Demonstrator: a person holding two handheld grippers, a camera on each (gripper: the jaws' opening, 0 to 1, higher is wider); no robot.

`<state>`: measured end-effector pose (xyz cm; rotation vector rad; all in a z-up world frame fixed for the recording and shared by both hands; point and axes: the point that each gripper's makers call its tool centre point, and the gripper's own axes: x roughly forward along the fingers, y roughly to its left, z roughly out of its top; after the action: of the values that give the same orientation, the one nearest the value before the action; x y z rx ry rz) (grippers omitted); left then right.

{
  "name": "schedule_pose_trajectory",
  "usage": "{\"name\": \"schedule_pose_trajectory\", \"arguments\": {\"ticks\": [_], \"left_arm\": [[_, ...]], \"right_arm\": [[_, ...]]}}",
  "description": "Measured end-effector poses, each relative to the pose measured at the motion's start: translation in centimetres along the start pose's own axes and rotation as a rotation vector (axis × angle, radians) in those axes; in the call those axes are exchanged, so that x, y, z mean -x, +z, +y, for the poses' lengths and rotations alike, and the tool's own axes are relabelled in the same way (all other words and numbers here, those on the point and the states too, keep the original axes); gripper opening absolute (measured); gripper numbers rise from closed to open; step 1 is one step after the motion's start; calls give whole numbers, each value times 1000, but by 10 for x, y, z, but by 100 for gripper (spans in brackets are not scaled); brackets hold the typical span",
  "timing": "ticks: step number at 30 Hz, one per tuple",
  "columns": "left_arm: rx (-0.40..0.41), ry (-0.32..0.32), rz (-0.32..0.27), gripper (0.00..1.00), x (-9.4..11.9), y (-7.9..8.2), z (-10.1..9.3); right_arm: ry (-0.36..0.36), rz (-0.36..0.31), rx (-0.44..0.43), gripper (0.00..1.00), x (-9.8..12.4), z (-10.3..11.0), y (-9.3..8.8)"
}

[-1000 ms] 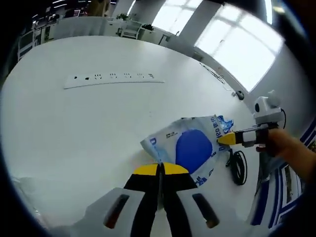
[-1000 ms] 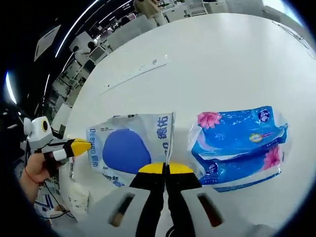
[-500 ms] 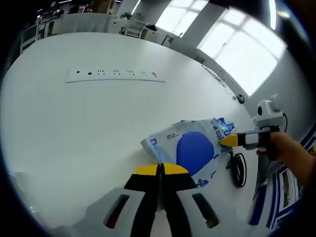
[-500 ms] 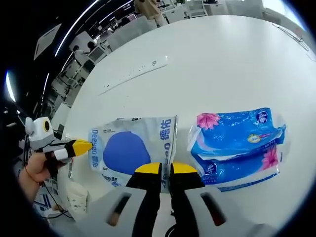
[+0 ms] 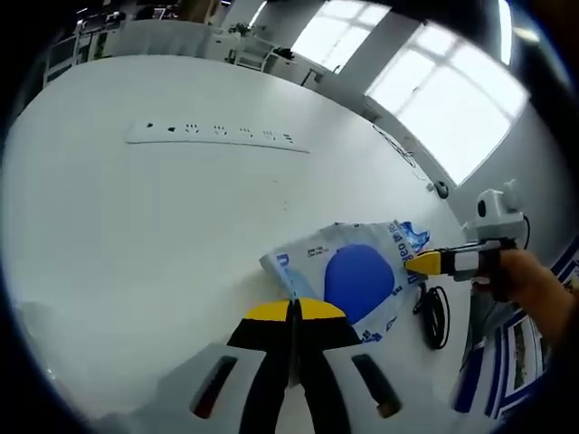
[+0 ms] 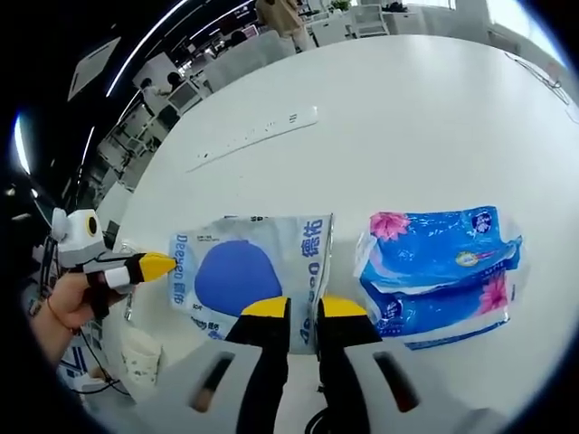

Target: Arrange the tabletop items into an orderly group along one side of the table until the central work area is clear of visible clutter.

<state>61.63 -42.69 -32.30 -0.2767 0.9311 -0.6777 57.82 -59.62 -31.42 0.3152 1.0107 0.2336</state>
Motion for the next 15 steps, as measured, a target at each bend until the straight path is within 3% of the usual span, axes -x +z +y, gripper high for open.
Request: {"name": "schedule_pose_trajectory", "arguments": {"ticks": [15], "left_arm": [[27, -5, -17, 0, 0, 0, 1]], "right_arm": [[-7, -22, 44, 18, 4, 7, 9]]}}
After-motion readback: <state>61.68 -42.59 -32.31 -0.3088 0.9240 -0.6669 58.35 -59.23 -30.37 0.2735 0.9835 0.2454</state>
